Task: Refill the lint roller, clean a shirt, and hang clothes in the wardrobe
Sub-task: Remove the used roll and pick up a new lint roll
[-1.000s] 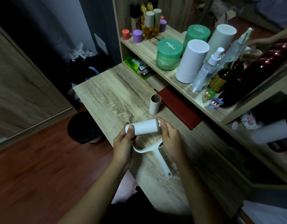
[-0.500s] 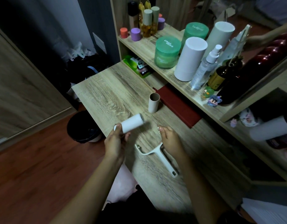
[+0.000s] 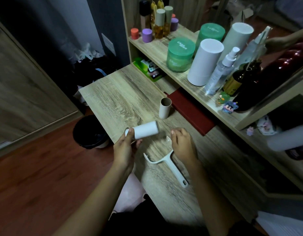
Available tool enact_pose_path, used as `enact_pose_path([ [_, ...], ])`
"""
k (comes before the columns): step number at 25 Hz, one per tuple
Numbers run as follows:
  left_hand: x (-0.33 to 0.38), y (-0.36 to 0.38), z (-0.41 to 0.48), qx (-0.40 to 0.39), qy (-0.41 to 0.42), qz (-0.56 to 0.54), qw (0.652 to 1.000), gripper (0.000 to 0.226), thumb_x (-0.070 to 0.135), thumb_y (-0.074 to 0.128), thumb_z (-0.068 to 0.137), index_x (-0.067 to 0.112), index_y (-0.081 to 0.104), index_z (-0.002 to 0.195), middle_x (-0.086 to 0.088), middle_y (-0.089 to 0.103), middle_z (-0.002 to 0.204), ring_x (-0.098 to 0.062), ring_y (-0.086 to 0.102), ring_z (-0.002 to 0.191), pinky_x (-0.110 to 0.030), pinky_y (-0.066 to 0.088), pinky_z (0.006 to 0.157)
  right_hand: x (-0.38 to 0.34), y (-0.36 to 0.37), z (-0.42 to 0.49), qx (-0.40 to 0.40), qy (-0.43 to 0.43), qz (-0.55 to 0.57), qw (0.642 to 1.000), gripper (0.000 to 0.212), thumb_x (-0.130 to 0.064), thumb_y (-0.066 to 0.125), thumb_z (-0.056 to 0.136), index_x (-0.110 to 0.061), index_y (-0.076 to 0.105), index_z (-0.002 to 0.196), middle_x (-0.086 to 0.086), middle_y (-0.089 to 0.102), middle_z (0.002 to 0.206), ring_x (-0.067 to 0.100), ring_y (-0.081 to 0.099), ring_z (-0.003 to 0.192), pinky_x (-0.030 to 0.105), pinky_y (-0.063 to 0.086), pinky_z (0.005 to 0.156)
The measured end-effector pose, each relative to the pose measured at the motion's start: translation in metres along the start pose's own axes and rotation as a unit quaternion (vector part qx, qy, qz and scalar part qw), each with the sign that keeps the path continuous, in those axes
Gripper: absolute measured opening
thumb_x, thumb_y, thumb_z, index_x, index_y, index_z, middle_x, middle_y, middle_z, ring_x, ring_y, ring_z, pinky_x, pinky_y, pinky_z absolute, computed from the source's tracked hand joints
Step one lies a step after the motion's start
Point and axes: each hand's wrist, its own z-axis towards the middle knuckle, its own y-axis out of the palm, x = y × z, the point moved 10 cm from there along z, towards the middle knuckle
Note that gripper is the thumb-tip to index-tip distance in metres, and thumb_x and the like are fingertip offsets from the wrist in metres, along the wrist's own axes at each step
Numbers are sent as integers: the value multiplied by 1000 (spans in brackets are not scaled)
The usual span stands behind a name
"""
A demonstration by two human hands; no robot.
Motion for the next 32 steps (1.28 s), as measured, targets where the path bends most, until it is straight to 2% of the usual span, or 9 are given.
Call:
enact_pose_path([
  [2, 2, 4, 1, -15, 8, 10, 1000, 29, 17, 56, 92, 9, 59, 120, -3, 63, 93, -6, 65, 65, -15, 54, 62, -18, -12, 4, -10, 19, 172, 985, 38, -28, 35, 98, -11, 56, 125, -3, 58, 117, 14, 55, 111, 22, 40, 92],
  [5, 5, 7, 1, -25, 31, 28, 999, 32, 17, 57, 92, 9, 58, 123, -8, 63, 104, -15, 62, 78, -15, 54, 61, -51, 6, 4, -166, 66, 358, 917, 38, -21, 42, 97, -12, 46, 134, -2, 53, 130, 10, 49, 122, 28, 38, 106],
  [10, 11, 7, 4, -27, 52, 29, 998, 17, 17, 57, 92, 19, 61, 108, -13, 59, 120, -18, 61, 86, -15, 54, 63, -54, -2, 14, -141, 54, 415, 897, 26, -12, 59, 88, -11, 64, 114, 1, 67, 105, -1, 64, 87, 15, 51, 77],
  [14, 15, -5, 10, 1, 78, 35, 996, 26, 19, 59, 91, 13, 60, 117, -12, 49, 140, -21, 56, 96, -16, 54, 64, -45, -11, 26, -76, 63, 396, 913, 14, -14, 71, 79, -12, 71, 92, 1, 71, 83, 7, 65, 75, 18, 51, 71],
  [17, 20, -19, 16, 31, 91, 39, 995, 37, 18, 60, 91, 9, 55, 127, -12, 48, 141, -21, 55, 95, -15, 54, 62, -31, -13, 39, -4, 61, 267, 962, 16, -18, 75, 74, -10, 74, 88, 6, 74, 80, 14, 68, 75, 29, 54, 73],
  [20, 19, -23, 17, 34, 90, 44, 994, 43, 17, 60, 91, 7, 51, 132, -12, 54, 130, -21, 56, 95, -14, 54, 62, -25, 11, 50, -29, 42, 71, 996, 16, -25, 73, 76, -15, 75, 88, 7, 74, 86, 20, 67, 80, 33, 53, 72],
  [23, 18, -23, 13, 29, 89, 50, 994, 44, 16, 60, 91, 6, 51, 132, -6, 60, 117, -20, 58, 94, -15, 54, 63, -20, 38, 58, -73, 42, -54, 995, 13, -28, 69, 79, -17, 73, 86, 10, 71, 91, 29, 66, 85, 34, 52, 69],
  [28, 20, -25, 9, 26, 99, 83, 991, 45, 18, 59, 91, 6, 50, 134, 15, 61, 95, -9, 61, 82, -17, 55, 67, -19, 45, 59, -69, 14, -76, 995, 23, -25, 63, 84, -11, 68, 101, 16, 65, 105, 34, 61, 96, 35, 46, 76],
  [32, 24, -27, 9, 31, 102, 71, 992, 45, 18, 58, 92, 4, 50, 133, 19, 60, 96, -5, 61, 83, -16, 55, 68, -32, -3, 49, 46, -1, 30, 998, 23, -31, 59, 88, -13, 71, 96, 11, 71, 90, 25, 65, 80, 28, 46, 68],
])
